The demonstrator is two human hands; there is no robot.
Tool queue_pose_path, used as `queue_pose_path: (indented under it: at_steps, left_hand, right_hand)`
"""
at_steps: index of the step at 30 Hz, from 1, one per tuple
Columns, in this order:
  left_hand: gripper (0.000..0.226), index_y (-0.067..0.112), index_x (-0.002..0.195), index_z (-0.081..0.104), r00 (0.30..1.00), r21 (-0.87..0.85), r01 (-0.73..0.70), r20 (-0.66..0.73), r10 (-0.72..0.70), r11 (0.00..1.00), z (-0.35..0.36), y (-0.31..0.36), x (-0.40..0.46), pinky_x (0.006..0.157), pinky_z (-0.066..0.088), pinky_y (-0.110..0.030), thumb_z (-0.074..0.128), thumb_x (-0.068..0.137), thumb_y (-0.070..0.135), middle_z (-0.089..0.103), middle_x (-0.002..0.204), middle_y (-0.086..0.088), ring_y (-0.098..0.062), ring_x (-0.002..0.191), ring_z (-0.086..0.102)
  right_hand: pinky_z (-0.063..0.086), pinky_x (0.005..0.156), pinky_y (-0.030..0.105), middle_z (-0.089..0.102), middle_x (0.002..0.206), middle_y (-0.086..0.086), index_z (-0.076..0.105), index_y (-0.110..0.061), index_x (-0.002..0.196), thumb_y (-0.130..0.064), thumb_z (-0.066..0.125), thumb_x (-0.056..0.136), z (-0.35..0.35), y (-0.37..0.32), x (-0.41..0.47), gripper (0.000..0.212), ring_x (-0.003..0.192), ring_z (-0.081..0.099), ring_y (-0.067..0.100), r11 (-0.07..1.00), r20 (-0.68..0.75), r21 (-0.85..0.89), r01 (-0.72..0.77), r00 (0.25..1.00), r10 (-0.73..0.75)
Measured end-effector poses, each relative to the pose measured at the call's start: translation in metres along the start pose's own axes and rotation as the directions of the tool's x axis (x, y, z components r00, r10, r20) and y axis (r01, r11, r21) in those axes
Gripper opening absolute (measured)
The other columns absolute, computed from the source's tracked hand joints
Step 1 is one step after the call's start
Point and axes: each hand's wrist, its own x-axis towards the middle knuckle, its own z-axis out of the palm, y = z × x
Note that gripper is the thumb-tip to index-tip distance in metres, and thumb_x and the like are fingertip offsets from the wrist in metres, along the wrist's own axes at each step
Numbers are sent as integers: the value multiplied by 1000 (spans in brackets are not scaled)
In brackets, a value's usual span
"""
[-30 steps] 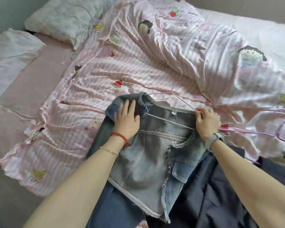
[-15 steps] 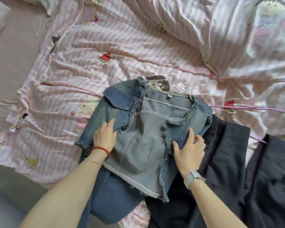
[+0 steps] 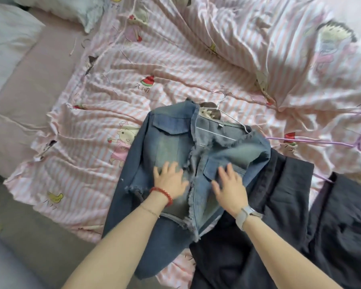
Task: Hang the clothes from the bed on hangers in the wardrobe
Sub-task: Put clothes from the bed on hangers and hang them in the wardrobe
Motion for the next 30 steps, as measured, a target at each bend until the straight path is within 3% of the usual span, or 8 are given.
queue_pose_path:
  at_steps: [1,3,8,14,18,22,25,30]
  left_hand:
    - [55,18,145,24,988,25,-6,153,2,1000,12,-4,-2,110,4,-57,35,96,40,7,156,-2,-23,143,1]
    - [56,21,148,14,982,-13,-38,184,40,999,27,-13,-8,112,-1,-57,34,97,37,-4,157,2,-21,143,-10]
    - [47,24,144,26,982,-77,-69,-182,54,995,24,-37,-60,115,2,-49,33,99,29,12,156,3,-18,143,2]
    - [45,20,139,37,829,-184,189,-496,-257,965,27,-92,-171,104,25,-43,42,94,24,35,145,-3,-23,132,34]
    - [33,14,103,65,590,-333,249,-693,-415,909,66,-149,-277,78,48,-44,56,71,15,64,107,-6,-27,93,63]
    - [37,14,104,65,389,-466,404,-691,-609,787,135,-192,-409,83,44,-39,41,79,25,65,108,-5,-19,100,53]
    - [36,15,102,64,198,-554,516,-665,-720,654,194,-213,-512,83,34,-37,39,79,25,65,105,-3,-17,100,50]
    - [33,12,99,65,-144,-659,653,-592,-793,373,270,-225,-677,81,45,-40,39,81,22,64,103,-6,-21,98,50]
  right_hand:
    - [23,108,44,8,154,12,18,-16,145,-38,35,96,6,-1,-3,56,139,14,35,990,163,-139,23,987,0]
    - [14,113,47,-5,155,11,5,-21,148,-43,30,97,8,-7,-8,60,141,-2,33,977,275,-212,9,960,51]
    - [9,114,48,1,156,8,9,-21,147,-38,30,98,-4,-43,-32,56,142,-3,30,978,126,-195,77,991,-53]
    - [23,108,52,33,147,14,37,-11,139,-29,36,95,2,-143,-92,47,137,23,36,909,8,-150,389,920,-392]
    - [51,81,48,65,110,11,62,-7,111,-23,39,81,29,-223,-167,41,104,60,36,700,17,-127,703,707,-707]
    - [50,84,42,67,102,4,65,-10,106,-21,36,78,73,-292,-269,41,99,62,28,399,104,-24,917,400,-911]
    - [51,82,36,67,99,2,64,-11,105,-22,38,79,116,-333,-355,38,94,63,26,128,194,63,990,114,-974]
    - [52,78,36,66,106,3,62,-11,110,-24,39,82,178,-397,-492,39,100,62,24,-206,263,222,953,-262,-928]
